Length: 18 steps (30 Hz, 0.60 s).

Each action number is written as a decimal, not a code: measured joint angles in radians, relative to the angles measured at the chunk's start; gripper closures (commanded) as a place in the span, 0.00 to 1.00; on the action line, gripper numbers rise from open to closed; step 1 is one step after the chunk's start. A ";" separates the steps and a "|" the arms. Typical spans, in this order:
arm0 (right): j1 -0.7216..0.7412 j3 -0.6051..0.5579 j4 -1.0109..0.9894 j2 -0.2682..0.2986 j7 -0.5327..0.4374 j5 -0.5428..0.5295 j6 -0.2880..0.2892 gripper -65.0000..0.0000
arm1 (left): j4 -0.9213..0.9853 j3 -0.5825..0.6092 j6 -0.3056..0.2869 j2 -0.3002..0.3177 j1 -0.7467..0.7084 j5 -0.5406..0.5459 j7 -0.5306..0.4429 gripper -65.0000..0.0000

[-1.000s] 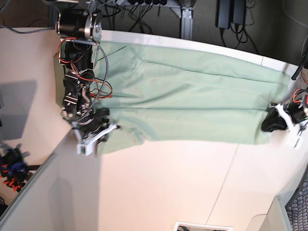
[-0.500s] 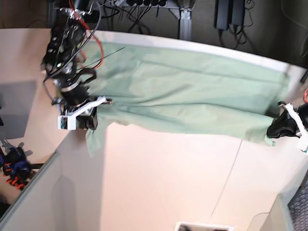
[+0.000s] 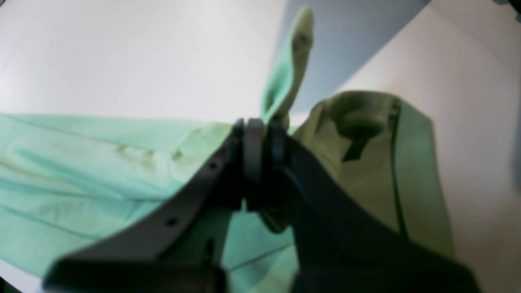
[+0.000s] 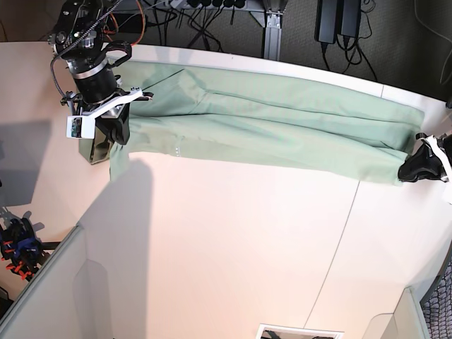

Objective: Fold the T-shirt properly
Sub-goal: 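Fold the grasped edge over toward the first fold, forming a long strip, then hold the strip ends with both grippers and adjust the grip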

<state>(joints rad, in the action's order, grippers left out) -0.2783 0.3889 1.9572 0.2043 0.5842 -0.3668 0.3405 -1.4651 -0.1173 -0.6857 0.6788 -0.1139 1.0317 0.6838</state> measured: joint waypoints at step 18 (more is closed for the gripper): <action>-0.040 0.002 -0.001 -0.009 0.019 0.016 0.000 0.48 | 0.000 -0.025 0.000 -0.007 -0.023 -0.060 0.090 0.59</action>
<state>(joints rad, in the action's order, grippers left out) -0.3187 0.3912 1.9560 0.1951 0.6029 -0.3508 0.3401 -1.4647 -0.1421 -0.6861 0.6720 -0.1364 0.9722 0.7738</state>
